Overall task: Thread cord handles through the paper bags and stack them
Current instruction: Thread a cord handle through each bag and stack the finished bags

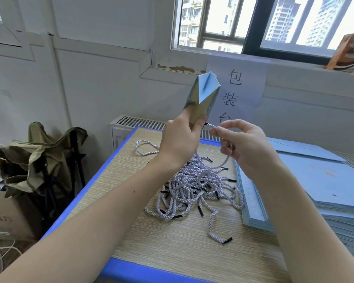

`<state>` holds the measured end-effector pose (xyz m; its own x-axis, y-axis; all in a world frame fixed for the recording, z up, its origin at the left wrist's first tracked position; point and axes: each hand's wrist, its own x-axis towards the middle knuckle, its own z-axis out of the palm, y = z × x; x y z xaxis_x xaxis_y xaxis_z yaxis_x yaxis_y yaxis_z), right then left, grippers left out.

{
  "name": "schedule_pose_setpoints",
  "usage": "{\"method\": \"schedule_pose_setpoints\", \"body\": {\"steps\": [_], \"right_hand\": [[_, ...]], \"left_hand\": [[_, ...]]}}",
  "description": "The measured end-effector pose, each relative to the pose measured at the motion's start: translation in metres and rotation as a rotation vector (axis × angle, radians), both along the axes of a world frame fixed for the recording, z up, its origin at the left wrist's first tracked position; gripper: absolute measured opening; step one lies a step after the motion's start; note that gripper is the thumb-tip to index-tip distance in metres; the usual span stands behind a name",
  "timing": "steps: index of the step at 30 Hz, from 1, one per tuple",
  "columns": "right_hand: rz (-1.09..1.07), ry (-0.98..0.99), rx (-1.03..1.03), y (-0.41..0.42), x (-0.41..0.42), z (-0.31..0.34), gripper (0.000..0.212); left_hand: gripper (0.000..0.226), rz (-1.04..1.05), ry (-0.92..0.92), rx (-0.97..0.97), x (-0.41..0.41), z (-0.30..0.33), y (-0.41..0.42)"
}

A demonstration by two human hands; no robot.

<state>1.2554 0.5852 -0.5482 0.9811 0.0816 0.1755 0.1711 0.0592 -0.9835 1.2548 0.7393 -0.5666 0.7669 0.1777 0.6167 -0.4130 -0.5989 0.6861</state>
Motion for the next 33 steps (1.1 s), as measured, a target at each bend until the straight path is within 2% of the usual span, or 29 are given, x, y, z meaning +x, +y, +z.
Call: {"method": "schedule_pose_setpoints", "body": {"steps": [3,7,12,17,24,33], "right_hand": [[0.002,-0.027,-0.030,0.000,0.001,-0.001,0.019],[-0.037,-0.074,-0.073,-0.002,0.000,0.001,0.006],[-0.056,-0.076,-0.024,-0.002,-0.002,0.003,0.012],[-0.038,-0.090,0.027,-0.001,-0.004,0.004,0.002],[0.002,-0.180,0.028,0.001,-0.004,0.003,0.014],[-0.178,-0.519,-0.280,0.007,-0.004,-0.002,0.014]], "left_hand": [[0.028,-0.008,-0.007,-0.006,-0.001,0.003,0.002],[0.025,-0.028,-0.003,-0.029,-0.004,0.003,0.000],[0.027,-0.015,0.016,-0.042,-0.006,0.004,0.001],[0.030,-0.005,0.015,-0.011,-0.011,0.006,0.002],[0.031,-0.006,-0.001,-0.007,-0.017,0.008,-0.002],[0.035,0.013,0.017,0.046,-0.015,0.006,-0.004]]}}
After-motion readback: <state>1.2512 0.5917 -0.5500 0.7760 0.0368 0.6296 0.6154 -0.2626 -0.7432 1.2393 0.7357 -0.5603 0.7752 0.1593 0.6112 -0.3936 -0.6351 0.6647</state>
